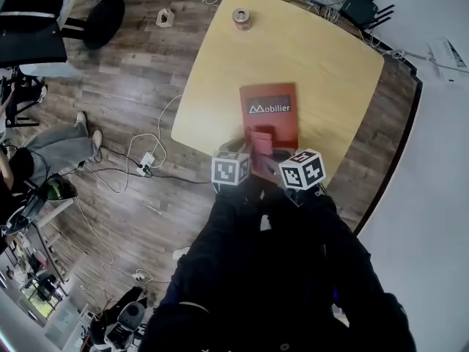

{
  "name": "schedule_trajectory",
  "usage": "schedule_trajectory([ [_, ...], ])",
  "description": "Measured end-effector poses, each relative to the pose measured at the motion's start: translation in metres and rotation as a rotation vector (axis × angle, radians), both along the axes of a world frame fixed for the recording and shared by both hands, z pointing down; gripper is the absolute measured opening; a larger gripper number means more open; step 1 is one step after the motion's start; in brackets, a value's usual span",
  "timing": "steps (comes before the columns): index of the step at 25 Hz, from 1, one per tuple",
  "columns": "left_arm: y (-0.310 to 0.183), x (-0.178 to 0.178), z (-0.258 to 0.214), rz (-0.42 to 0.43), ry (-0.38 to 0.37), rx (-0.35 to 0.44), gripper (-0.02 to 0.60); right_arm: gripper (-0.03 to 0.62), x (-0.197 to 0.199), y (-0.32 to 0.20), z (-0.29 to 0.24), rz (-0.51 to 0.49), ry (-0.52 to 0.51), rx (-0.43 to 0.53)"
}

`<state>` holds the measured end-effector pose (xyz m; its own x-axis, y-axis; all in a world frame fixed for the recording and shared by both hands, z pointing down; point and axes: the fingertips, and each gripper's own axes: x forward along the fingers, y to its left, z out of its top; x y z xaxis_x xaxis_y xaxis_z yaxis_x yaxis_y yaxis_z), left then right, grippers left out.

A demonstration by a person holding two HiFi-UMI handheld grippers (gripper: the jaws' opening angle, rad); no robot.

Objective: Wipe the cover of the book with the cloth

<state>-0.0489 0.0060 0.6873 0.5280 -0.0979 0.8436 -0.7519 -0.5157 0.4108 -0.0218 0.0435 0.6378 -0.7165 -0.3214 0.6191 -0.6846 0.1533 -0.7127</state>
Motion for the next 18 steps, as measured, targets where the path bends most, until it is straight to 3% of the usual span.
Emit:
schedule_trajectory([
  [8,-0.001,0.001,0.001,0.002,0.007,-0.009,0.114,0.077,-0.009,-0.003,0.026,0.028,-0.004,-0.073],
  [18,0.000,-0.001,0.000,0.023,0.007,-0.015,0.114,0.077,0.019,0.009,0.032,0.030,0.073,-0.088],
])
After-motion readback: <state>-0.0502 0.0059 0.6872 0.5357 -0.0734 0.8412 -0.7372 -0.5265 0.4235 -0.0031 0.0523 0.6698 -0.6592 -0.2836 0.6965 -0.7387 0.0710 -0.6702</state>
